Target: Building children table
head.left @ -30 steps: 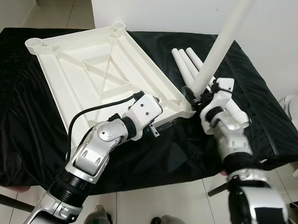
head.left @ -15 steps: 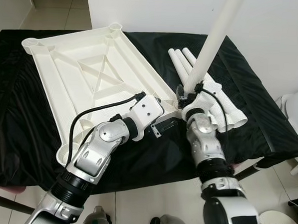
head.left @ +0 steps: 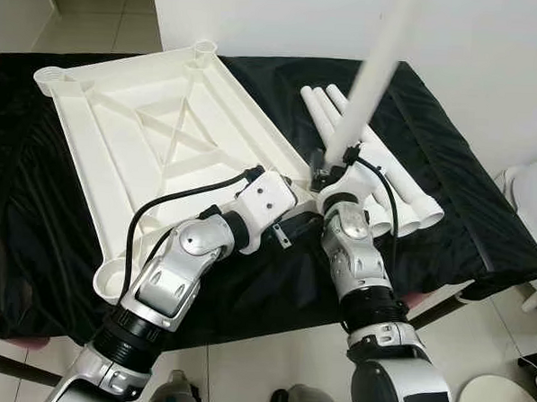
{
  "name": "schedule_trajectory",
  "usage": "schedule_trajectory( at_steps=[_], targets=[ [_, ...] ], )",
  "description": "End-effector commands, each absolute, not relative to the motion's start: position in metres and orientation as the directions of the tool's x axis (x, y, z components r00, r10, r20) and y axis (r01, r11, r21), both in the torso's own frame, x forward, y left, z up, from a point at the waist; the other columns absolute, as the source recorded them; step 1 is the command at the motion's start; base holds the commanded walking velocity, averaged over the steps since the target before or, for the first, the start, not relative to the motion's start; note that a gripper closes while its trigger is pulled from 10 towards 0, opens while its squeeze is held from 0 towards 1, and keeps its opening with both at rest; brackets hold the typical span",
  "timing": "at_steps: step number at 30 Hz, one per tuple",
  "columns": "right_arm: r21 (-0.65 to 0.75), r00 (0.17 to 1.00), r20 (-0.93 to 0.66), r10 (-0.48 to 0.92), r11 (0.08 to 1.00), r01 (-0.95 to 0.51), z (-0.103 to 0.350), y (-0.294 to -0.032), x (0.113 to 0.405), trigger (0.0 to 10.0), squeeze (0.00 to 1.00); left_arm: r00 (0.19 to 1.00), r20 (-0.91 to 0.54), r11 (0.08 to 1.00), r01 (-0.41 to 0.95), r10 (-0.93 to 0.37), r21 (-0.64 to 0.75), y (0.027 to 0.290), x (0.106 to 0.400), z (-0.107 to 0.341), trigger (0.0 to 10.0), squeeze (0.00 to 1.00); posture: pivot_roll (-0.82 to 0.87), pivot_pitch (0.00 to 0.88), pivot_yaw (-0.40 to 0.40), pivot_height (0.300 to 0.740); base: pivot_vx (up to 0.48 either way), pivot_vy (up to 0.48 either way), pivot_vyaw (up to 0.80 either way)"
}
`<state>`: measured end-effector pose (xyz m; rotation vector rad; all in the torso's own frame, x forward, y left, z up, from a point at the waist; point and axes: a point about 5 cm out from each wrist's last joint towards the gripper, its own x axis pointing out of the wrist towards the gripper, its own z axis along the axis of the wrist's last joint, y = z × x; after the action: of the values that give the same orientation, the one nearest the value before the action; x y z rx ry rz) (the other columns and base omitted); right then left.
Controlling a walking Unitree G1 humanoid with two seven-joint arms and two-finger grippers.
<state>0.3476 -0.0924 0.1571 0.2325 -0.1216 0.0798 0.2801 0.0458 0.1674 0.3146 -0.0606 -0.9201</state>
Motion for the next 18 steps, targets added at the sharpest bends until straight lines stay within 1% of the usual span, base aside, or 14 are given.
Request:
schedule_trajectory(
  at_steps=[1,3,6,7,8,9,12,14,15,16,18],
  targets=[
    [0.244,0.978,0.173,0.114,0.957,-0.155,0.165,-0.083,0.345,10.0,1.00,0.600,-0.088,0.556,0.779,-0.795,0.290,0.045,0.279,0.165,10.0,0.00,-0.03,0.000,-0.019,0.740,0.000,0.000,0.00],
    [0.226,0.968,0.194,0.160,0.953,-0.203,0.170,-0.088,0.347,10.0,1.00,0.603,-0.089,0.558,0.776,-0.793,0.294,0.046,0.280,0.164,10.0,0.00,-0.03,0.000,-0.021,0.740,0.000,0.000,0.00],
    [0.221,0.963,0.201,0.180,0.949,-0.224,0.172,-0.089,0.348,10.0,1.00,0.604,-0.089,0.558,0.776,-0.792,0.295,0.046,0.281,0.165,10.0,0.00,-0.03,0.000,-0.022,0.740,0.000,0.000,0.00],
    [0.207,0.958,0.205,0.198,0.949,-0.240,0.173,-0.092,0.349,10.0,0.90,0.605,-0.088,0.559,0.775,-0.791,0.296,0.046,0.281,0.165,10.0,0.00,-0.03,0.000,-0.022,0.740,0.000,0.000,0.00],
    [0.198,0.958,0.197,0.210,0.948,-0.249,0.173,-0.098,0.350,10.0,0.00,0.607,-0.088,0.561,0.773,-0.790,0.297,0.047,0.281,0.165,10.0,0.00,-0.03,0.000,-0.021,0.740,0.000,0.000,0.00],
    [0.172,0.957,0.186,0.220,0.952,-0.253,0.171,-0.103,0.352,10.0,0.00,0.609,-0.086,0.563,0.771,-0.789,0.298,0.047,0.282,0.165,10.0,0.00,-0.03,0.000,-0.022,0.740,0.000,0.000,0.00],
    [0.154,0.957,0.178,0.227,0.955,-0.255,0.170,-0.106,0.353,10.0,0.00,0.610,-0.086,0.564,0.770,-0.788,0.298,0.047,0.282,0.165,10.0,0.00,-0.03,0.000,-0.022,0.740,0.000,0.000,0.00],
    [0.110,0.940,0.161,0.301,0.941,-0.320,0.166,-0.112,0.353,10.0,0.00,0.613,-0.083,0.567,0.768,-0.786,0.299,0.047,0.283,0.166,10.0,0.00,-0.03,0.000,-0.022,0.740,0.000,0.000,0.00],
    [0.110,0.940,0.161,0.301,0.941,-0.320,0.166,-0.112,0.353,10.0,0.00,0.613,-0.083,0.567,0.768,-0.786,0.299,0.047,0.283,0.166,10.0,0.00,-0.03,0.000,-0.022,0.740,0.000,0.000,0.00],
    [0.044,0.909,0.130,0.396,0.913,-0.405,0.159,-0.118,0.352,10.0,0.00,0.615,-0.081,0.569,0.765,-0.784,0.301,0.048,0.284,0.167,10.0,0.00,-0.04,0.000,-0.018,0.740,0.000,0.000,0.00],
    [0.028,0.901,0.105,0.422,0.904,-0.427,0.155,-0.121,0.352,10.0,0.00,0.616,-0.081,0.570,0.765,-0.784,0.302,0.048,0.285,0.167,10.0,0.00,-0.04,0.000,-0.018,0.740,0.000,0.000,0.00]
  ],
)
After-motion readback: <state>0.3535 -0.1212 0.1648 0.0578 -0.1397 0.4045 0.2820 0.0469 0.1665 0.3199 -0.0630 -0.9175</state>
